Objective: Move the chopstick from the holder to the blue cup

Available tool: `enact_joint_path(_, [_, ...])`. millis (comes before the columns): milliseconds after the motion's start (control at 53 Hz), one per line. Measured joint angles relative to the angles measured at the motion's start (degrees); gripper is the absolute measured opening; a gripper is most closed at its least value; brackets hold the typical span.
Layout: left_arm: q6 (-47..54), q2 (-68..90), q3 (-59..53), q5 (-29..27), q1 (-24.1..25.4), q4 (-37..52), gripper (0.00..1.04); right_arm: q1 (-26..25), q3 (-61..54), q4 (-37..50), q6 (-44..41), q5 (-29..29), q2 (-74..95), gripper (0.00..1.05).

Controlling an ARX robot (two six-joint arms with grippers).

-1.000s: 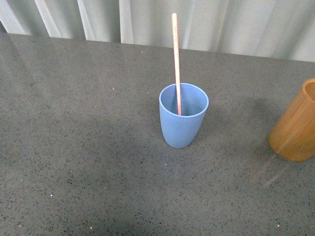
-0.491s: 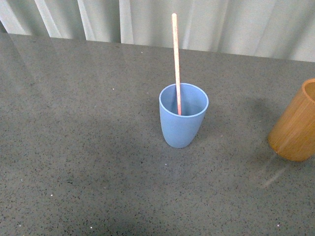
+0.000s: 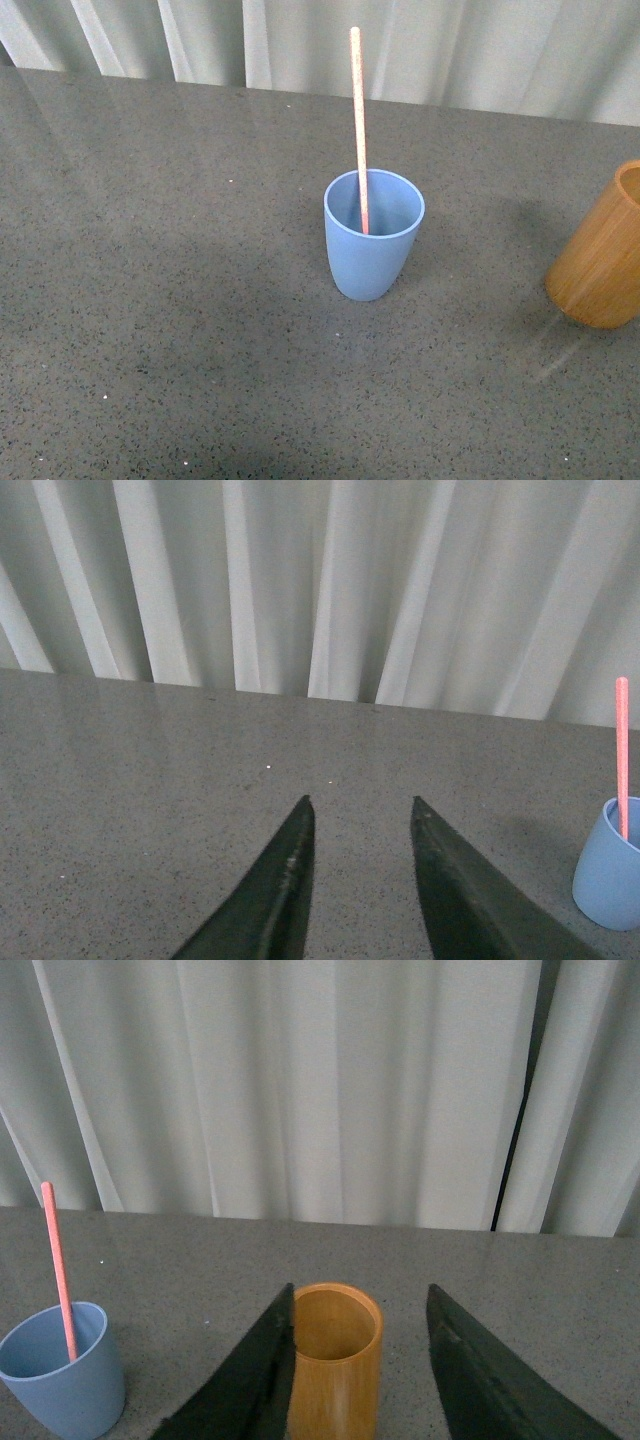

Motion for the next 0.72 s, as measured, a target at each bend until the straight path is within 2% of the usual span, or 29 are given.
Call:
enact_joint_path(132, [0.00, 0.00, 0.00, 0.00, 0.00, 0.00, 0.65, 0.00, 0.00, 0.00, 0.00, 0.00, 0.00, 0.62])
enact_joint_path(170, [0.00, 0.00, 0.02, 0.00, 0.00, 0.00, 0.70, 0.00, 0.00, 0.00, 0.00, 0.00, 0.00, 0.69])
enact_joint_path(226, [0.00, 0.00, 0.00, 0.00, 0.00, 0.00, 0.84, 0.00, 0.00, 0.00, 0.02, 0.00, 0.00, 0.83])
enact_joint_path(321, [0.00, 0.00, 0.00, 0.00, 0.00, 0.00, 0.98, 0.00, 0.00, 0.00, 0.07, 0.00, 0.00, 0.96])
enact_joint_path(717, [0.02, 0.00, 0.00, 0.00, 0.00, 0.00, 0.98, 0.00, 0.00, 0.00, 0.07, 0.00, 0.00, 0.95])
